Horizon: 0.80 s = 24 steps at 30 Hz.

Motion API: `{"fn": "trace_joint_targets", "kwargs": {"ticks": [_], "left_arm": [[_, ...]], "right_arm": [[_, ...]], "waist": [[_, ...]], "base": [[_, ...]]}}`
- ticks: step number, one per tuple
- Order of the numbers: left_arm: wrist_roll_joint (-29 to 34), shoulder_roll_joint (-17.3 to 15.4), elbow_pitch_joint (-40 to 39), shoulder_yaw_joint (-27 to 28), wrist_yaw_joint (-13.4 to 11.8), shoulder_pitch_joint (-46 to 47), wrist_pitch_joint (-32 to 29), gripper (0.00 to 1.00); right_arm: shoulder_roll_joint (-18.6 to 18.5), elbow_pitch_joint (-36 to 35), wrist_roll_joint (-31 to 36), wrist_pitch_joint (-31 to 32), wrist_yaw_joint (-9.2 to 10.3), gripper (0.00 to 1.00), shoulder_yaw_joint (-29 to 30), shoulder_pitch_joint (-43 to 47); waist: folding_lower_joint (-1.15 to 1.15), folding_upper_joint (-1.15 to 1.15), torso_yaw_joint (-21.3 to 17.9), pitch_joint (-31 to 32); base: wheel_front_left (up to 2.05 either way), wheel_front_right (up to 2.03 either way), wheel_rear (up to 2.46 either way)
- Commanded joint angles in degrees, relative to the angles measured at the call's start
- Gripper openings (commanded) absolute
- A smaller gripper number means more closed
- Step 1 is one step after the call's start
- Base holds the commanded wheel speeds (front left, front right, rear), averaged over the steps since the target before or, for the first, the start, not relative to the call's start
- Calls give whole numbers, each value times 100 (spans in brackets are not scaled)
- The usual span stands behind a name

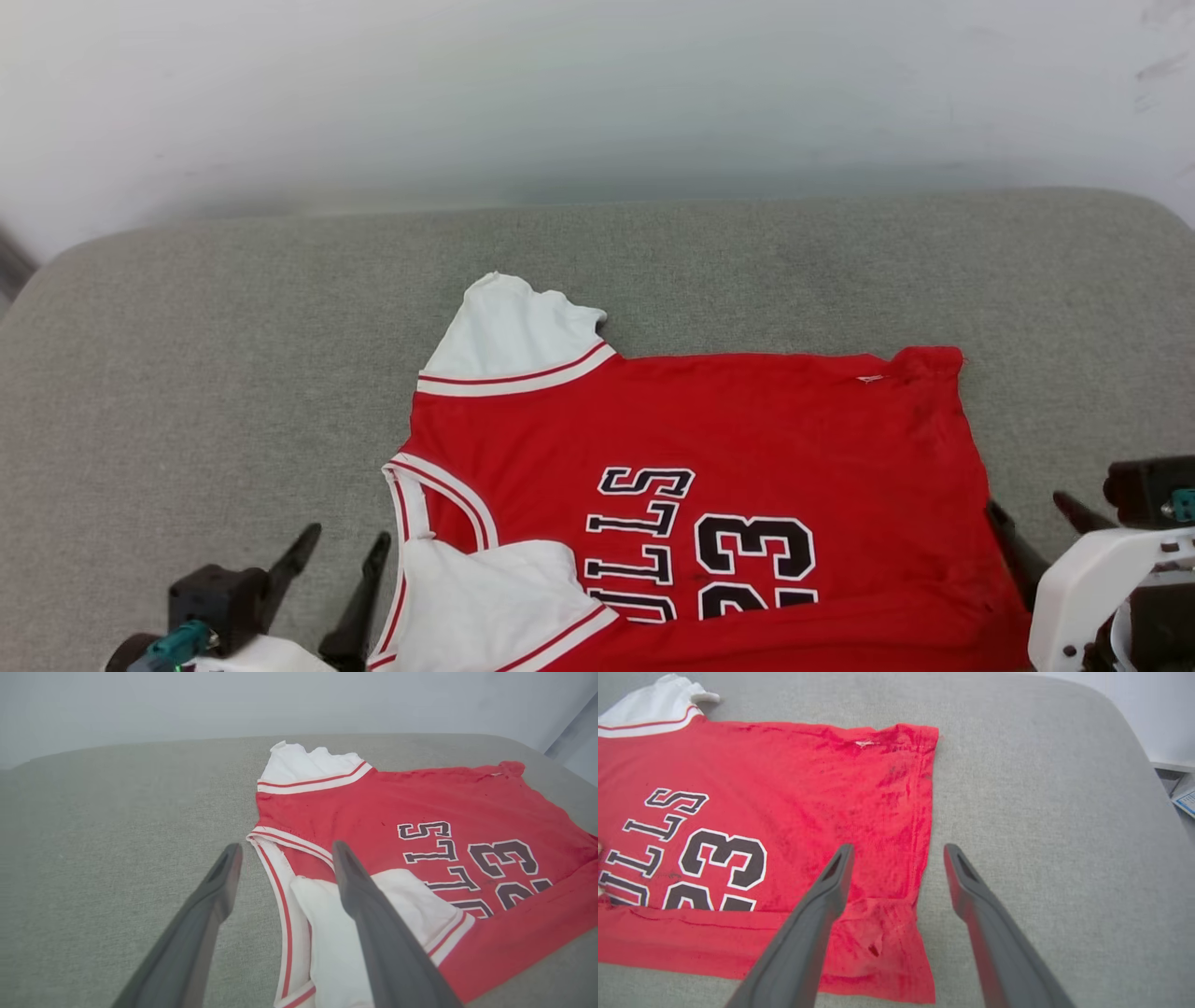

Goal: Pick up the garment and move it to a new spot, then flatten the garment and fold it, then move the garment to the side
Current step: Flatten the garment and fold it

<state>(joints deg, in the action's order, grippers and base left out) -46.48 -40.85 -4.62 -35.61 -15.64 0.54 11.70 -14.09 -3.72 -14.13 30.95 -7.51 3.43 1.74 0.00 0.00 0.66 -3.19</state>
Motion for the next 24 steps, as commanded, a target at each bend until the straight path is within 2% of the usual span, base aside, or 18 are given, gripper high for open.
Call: {"fn": "trace_joint_targets", "kwargs": {"ticks": [1,6,9,13,16,19,24], "left_arm": [[44,41,-1,68,-14,68,96,100],[288,313,-137,535,38,63,334,100],[494,581,-308,1014,89,-32,354,100],[812,882,-415,1534,299,-227,351,100],[992,1051,-409,1808,483,-262,353,100],[1082,1204,-366,2056,636,-393,349,100],[1217,1104,-222,2103,931,-225,333,100]], "right_arm": [[-25,-33,-11,-152,4,100,-21,-43],[91,-217,-57,-1101,4,100,-164,-198],[169,-313,-68,-1636,4,100,-231,-280],[327,-393,-3,-2262,4,100,-300,-307],[366,-402,152,-2545,5,100,-323,-303],[581,-402,112,-2709,3,100,-327,-292],[736,-455,236,-2810,4,100,-288,-327]], "waist": [[0,0,-7,34],[0,0,-49,107],[0,0,-106,105],[0,0,-180,56],[0,0,-256,8],[0,0,-345,0],[0,0,-499,-136]], "base": [[0,0,0],[0,0,0],[0,0,0],[0,0,0],[0,0,0],[0,0,0],[0,0,0]]}}
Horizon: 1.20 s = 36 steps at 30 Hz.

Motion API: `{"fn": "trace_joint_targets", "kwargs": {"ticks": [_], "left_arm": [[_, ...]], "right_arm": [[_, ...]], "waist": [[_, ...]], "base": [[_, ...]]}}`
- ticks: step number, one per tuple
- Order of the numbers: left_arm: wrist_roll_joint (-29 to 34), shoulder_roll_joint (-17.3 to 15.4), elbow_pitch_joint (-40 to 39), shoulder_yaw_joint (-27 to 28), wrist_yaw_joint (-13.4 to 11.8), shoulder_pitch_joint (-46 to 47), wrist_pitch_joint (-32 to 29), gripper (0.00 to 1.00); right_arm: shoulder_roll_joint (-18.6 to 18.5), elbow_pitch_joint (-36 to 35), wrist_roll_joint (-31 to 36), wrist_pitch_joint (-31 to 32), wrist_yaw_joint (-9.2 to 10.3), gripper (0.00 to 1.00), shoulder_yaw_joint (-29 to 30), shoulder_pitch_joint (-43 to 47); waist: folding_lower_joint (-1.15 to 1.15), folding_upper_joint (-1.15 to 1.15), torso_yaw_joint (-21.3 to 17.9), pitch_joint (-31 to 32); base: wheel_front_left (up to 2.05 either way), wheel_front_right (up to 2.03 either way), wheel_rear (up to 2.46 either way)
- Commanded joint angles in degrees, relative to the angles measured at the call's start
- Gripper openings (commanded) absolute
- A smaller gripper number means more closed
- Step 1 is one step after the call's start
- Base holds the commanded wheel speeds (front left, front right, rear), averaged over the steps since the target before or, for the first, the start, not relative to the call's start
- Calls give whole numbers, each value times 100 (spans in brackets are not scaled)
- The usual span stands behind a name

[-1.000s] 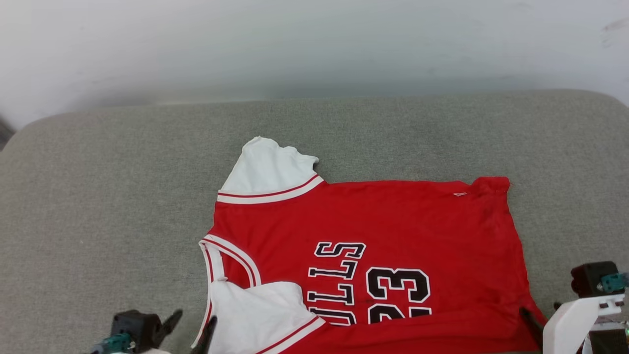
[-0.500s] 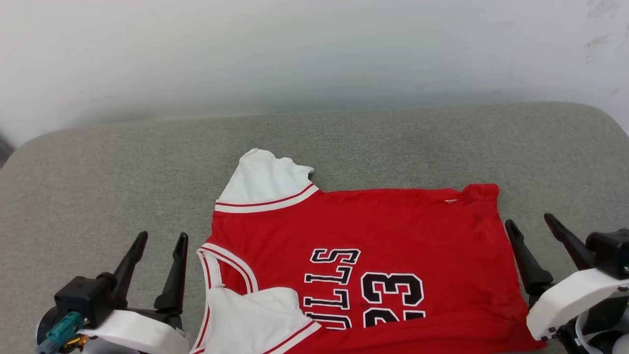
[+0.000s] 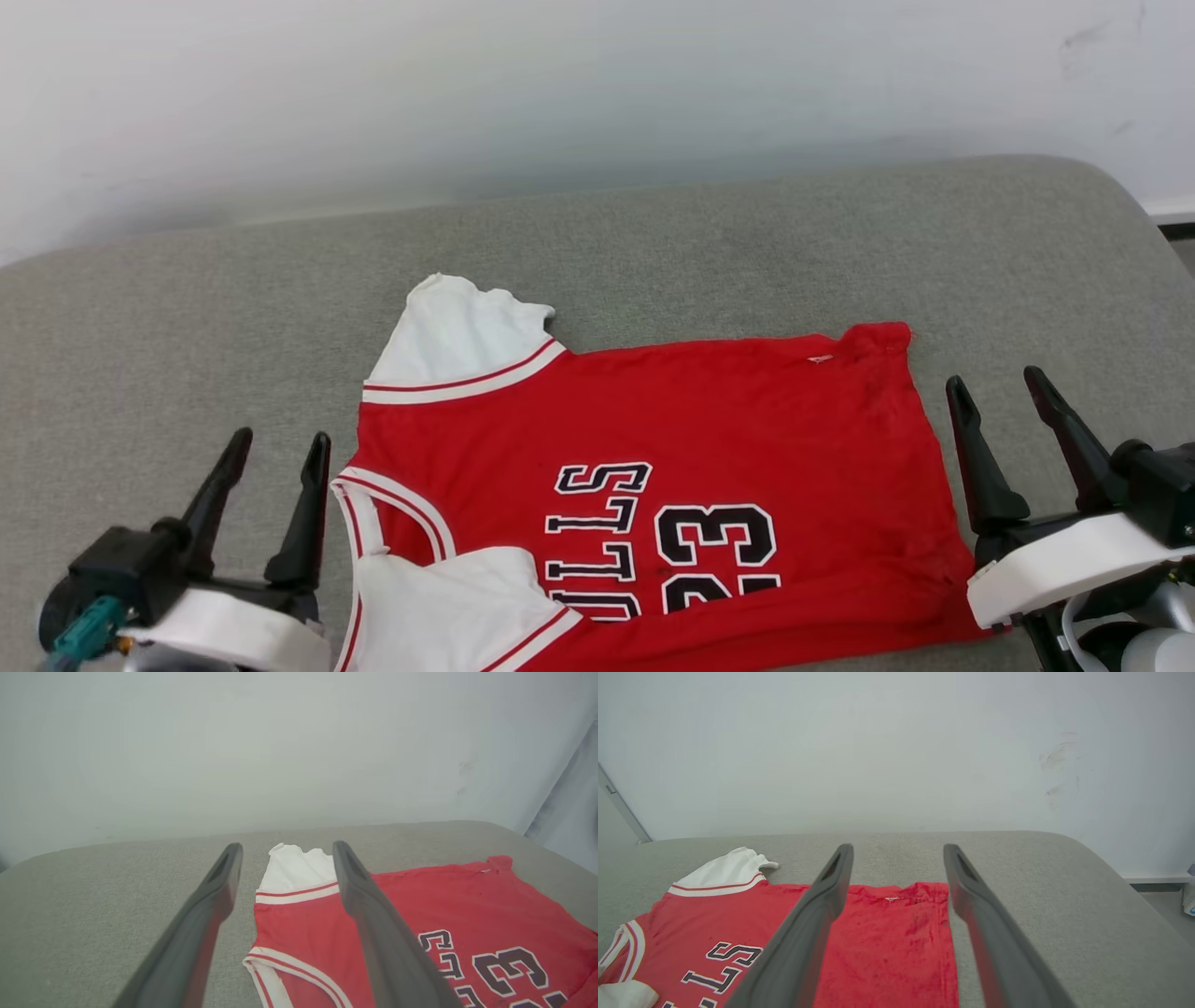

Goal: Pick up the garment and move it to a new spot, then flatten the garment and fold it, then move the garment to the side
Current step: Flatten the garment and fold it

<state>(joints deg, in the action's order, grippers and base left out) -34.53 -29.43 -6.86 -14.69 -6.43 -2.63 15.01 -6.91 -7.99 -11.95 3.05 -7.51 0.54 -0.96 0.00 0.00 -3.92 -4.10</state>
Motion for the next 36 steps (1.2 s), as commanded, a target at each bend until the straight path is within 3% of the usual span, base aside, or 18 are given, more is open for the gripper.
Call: {"fn": "trace_joint_targets", "kwargs": {"ticks": [1,7,17,23,28,36], "left_arm": [[72,-95,30,-18,56,207,-36,100],[125,-467,265,-227,427,1232,-858,100],[-462,-1224,1374,-488,1068,3369,-3640,100],[-961,-1582,1898,-470,1225,4375,-5001,100],[-1314,-1634,2193,-475,1228,5092,-5920,100],[-1409,-1627,2612,-680,1232,5837,-6749,100]], "right_arm": [[38,-33,38,-32,4,100,-3,-69],[127,-102,137,-56,4,100,77,-202],[311,-178,240,-173,3,100,-39,-599],[385,-77,199,-345,3,100,-138,-770],[408,24,173,-482,4,100,-217,-908],[411,229,13,-654,4,100,-384,-1059]], "waist": [[0,0,-72,-86],[0,0,-253,-492],[0,0,-679,-1551],[0,0,-984,-2092],[0,0,-1168,-2387],[0,0,-1397,-2709]], "base": [[0,0,0],[0,0,0],[0,0,0],[0,0,0],[0,0,0],[0,0,0]]}}
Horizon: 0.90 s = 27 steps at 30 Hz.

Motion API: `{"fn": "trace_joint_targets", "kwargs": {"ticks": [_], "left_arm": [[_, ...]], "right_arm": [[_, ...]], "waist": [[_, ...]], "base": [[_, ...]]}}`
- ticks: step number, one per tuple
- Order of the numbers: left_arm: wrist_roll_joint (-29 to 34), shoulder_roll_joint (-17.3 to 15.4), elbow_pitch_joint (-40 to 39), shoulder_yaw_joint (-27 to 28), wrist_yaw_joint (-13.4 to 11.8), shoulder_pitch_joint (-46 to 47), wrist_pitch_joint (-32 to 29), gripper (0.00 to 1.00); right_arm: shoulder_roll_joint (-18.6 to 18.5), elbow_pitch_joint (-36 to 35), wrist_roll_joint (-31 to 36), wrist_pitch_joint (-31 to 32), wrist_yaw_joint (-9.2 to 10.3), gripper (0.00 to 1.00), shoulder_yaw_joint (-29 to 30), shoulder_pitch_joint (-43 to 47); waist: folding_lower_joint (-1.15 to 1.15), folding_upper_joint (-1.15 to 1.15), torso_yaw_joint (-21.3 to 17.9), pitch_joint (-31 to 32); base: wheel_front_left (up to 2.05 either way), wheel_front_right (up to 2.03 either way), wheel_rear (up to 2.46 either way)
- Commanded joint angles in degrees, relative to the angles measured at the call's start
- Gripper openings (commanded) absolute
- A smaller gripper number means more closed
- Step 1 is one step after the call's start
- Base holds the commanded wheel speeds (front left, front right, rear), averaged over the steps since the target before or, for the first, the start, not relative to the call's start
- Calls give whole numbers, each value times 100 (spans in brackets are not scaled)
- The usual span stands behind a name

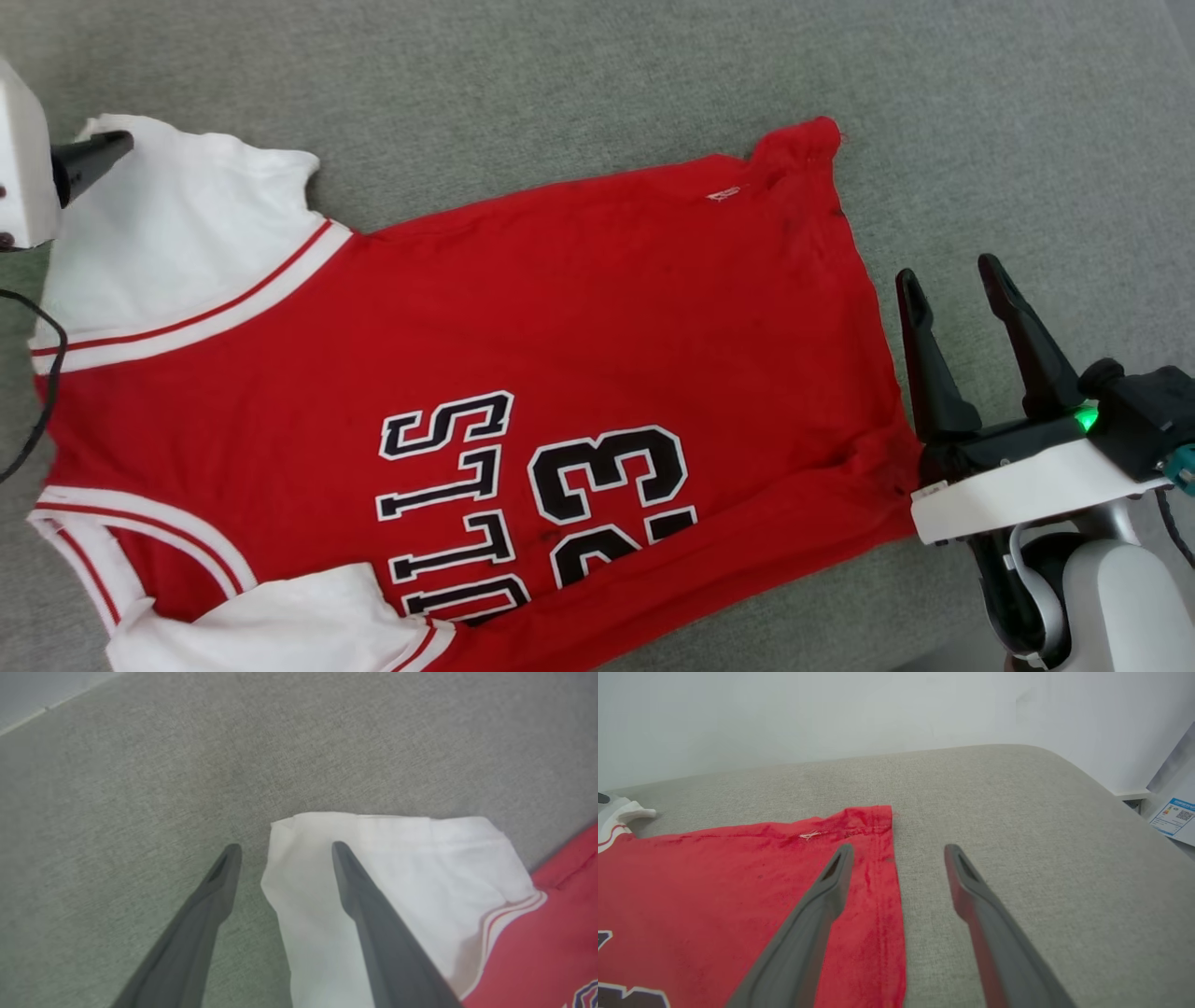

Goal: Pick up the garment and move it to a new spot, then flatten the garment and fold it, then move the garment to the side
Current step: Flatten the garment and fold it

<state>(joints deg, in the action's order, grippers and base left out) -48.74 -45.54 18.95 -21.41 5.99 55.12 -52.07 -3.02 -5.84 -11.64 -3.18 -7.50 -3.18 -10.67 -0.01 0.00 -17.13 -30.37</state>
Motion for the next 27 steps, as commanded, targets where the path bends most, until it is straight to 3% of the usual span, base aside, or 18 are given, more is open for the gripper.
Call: {"fn": "trace_joint_targets", "kwargs": {"ticks": [1,6,7,8,9,10,14,20,27], "left_arm": [[68,-49,61,-67,-3,116,-112,100],[259,-117,278,-306,38,186,-275,100],[283,-125,320,-362,42,169,-301,68],[283,-125,320,-362,42,169,-301,68],[302,-139,364,-414,46,143,-337,13],[308,-144,397,-456,56,109,-369,0],[234,-41,455,-497,95,69,-138,0],[274,166,344,-563,142,80,780,0],[122,244,-370,-969,144,-256,1490,0]], "right_arm": [[22,40,-41,-58,3,100,-19,-98],[23,155,-101,-143,2,100,-48,-123],[23,172,-110,-149,2,100,-57,-127],[23,172,-110,-149,2,100,-57,-127],[23,190,-109,-155,2,100,-62,-134],[22,203,-106,-163,2,100,-66,-136],[23,267,-39,-118,3,100,-53,-158],[21,216,212,149,2,100,20,-158],[-455,104,161,1464,2,100,21,-153]], "waist": [[1,0,-92,-106],[1,0,-134,-202],[1,0,-135,-210],[1,0,-135,-210],[1,0,-133,-214],[1,0,-127,-214],[1,0,-47,-128],[1,0,208,283],[1,0,699,845]], "base": [[0,0,0],[0,0,0],[0,0,0],[0,0,0],[0,0,0],[0,0,0],[0,0,0],[0,0,0],[0,0,0]]}}
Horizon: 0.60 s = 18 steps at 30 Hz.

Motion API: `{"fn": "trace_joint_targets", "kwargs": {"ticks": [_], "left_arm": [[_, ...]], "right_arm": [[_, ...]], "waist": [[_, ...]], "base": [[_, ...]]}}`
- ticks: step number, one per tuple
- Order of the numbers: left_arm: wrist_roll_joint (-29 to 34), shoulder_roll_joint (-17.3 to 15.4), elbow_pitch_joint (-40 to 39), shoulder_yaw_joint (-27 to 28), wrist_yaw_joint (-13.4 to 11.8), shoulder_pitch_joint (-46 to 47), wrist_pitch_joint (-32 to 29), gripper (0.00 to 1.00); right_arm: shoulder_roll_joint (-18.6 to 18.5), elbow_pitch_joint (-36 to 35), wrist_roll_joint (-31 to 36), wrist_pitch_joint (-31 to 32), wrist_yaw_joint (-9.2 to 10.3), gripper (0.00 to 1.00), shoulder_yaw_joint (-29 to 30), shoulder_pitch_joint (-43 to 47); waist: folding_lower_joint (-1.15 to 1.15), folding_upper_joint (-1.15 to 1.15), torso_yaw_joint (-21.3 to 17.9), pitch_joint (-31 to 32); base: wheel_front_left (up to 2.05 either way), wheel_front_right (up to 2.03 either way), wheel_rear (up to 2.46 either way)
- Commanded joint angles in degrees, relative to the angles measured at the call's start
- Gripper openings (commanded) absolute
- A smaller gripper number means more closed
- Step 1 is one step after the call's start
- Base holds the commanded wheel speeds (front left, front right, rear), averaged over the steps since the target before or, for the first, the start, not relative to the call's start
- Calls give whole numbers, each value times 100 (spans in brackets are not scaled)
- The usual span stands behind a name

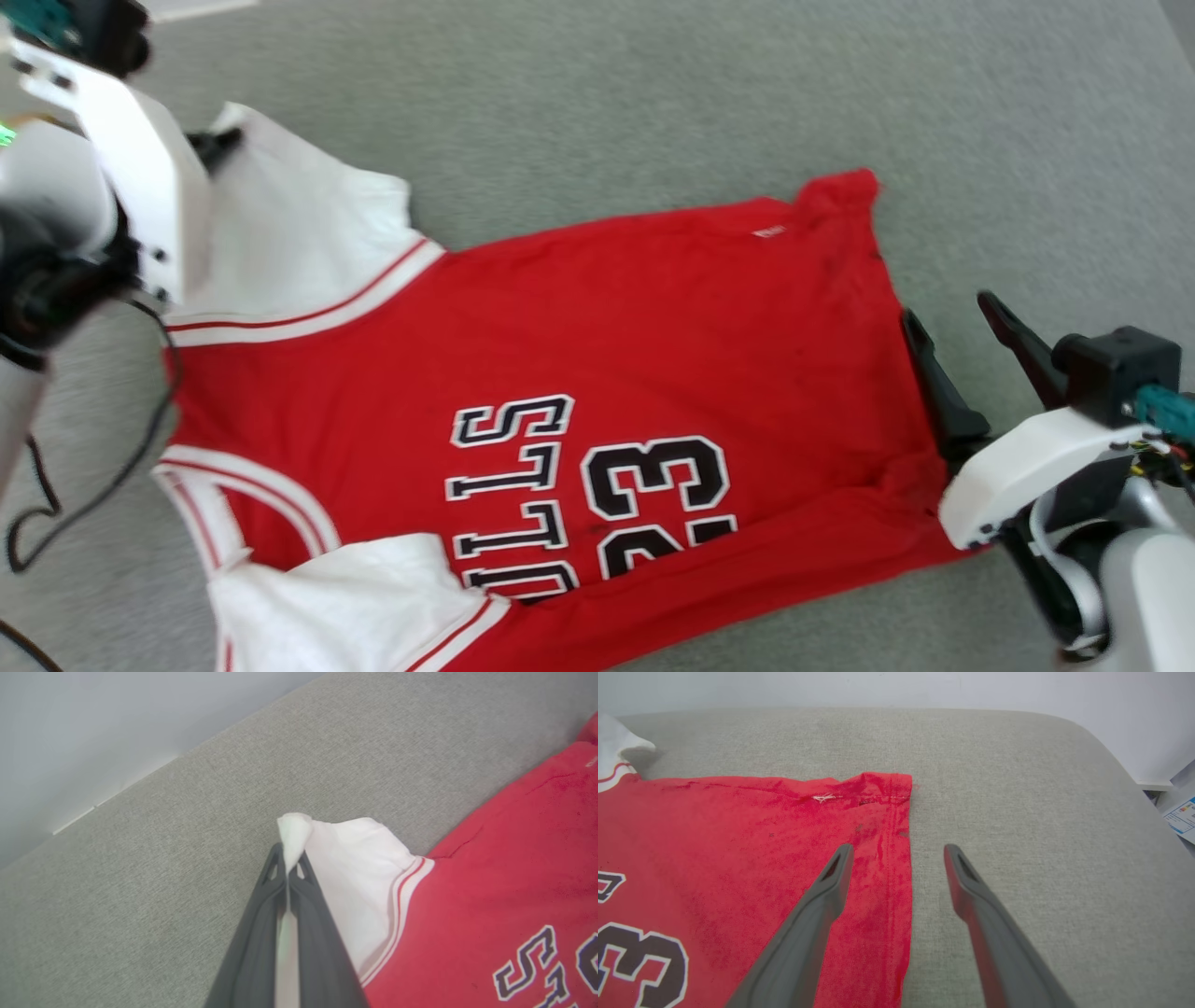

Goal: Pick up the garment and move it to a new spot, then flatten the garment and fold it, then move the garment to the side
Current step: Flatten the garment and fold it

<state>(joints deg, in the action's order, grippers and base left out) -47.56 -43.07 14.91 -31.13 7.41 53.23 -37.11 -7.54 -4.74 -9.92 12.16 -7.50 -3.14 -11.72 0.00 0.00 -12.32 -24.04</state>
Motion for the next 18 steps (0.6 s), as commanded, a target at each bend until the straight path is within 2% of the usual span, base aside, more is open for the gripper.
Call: {"fn": "trace_joint_targets", "kwargs": {"ticks": [1,7,11,18], "left_arm": [[-42,-31,-98,-44,3,-138,78,0],[-145,-99,-1042,-314,5,-529,591,0],[-112,-186,-1534,-380,5,-738,881,0],[-36,-153,-2283,-365,-67,-1012,1273,0]], "right_arm": [[-155,-21,-28,188,2,100,-46,-101],[-1081,-22,-447,1917,5,100,-166,-669],[-1467,204,-841,2920,4,100,-180,-1215],[-1971,1015,-1006,3888,3,100,-351,-2077]], "waist": [[0,0,290,263],[0,0,762,351],[0,0,1055,288],[0,0,1543,61]], "base": [[0,0,0],[0,0,0],[0,0,0],[0,0,0]]}}
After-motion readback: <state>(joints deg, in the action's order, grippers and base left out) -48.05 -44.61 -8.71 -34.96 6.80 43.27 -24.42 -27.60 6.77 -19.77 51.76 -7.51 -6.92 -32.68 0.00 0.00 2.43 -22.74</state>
